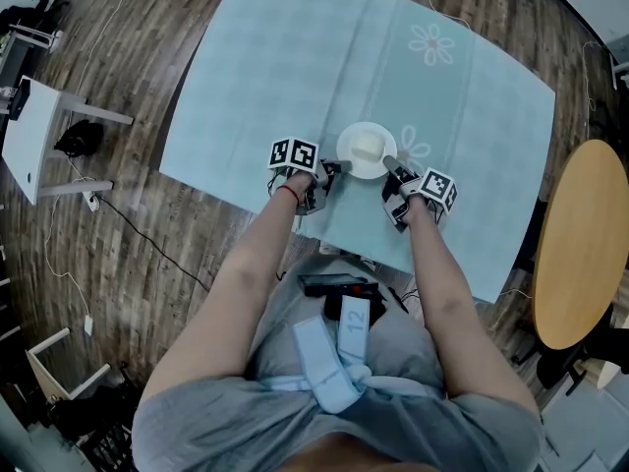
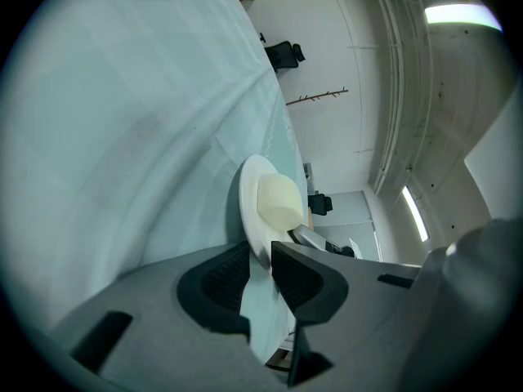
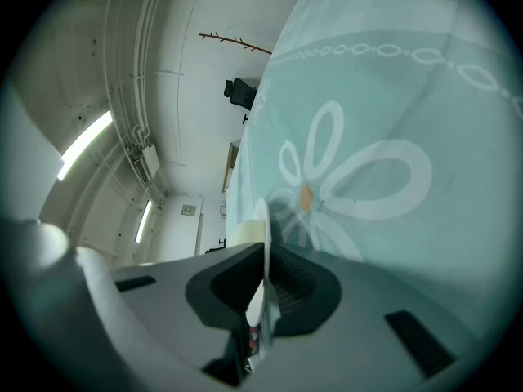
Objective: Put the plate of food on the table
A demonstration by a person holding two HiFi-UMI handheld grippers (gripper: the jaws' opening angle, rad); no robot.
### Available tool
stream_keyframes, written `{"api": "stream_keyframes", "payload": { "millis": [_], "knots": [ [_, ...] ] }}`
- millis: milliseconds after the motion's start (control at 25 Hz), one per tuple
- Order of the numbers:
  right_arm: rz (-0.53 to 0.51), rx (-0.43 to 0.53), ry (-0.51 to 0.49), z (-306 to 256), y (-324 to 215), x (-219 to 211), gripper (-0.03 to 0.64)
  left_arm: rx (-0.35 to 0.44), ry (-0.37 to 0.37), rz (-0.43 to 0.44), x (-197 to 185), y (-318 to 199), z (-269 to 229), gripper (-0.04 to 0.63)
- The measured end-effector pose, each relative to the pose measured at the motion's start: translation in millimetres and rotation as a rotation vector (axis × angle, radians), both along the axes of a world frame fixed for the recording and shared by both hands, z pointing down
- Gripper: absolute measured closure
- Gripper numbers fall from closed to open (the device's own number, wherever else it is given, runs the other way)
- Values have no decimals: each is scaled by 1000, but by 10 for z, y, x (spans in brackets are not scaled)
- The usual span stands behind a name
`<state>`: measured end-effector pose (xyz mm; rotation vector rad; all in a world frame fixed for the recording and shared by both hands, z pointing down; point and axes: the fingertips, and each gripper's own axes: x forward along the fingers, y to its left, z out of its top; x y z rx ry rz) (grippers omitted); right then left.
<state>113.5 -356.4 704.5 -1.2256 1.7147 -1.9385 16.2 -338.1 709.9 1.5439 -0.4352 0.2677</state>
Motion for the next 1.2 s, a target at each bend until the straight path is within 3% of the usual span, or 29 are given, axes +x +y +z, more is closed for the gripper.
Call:
{"api": "stream_keyframes", "payload": {
  "millis": [360, 800, 1040, 1200],
  "knots": [
    [2, 3, 13, -30, 9, 7, 577, 17, -4, -4, -60, 110, -128, 525],
    [-1, -37, 58, 50, 30, 38, 577, 43, 128, -80, -95, 466, -608, 523],
    [-10, -43, 75, 64, -10, 31, 576, 103, 150, -157, -225, 609, -834, 523],
    [-17, -61, 96, 100, 15, 32, 575, 193, 111, -132, -248, 726, -837, 523]
  ]
}}
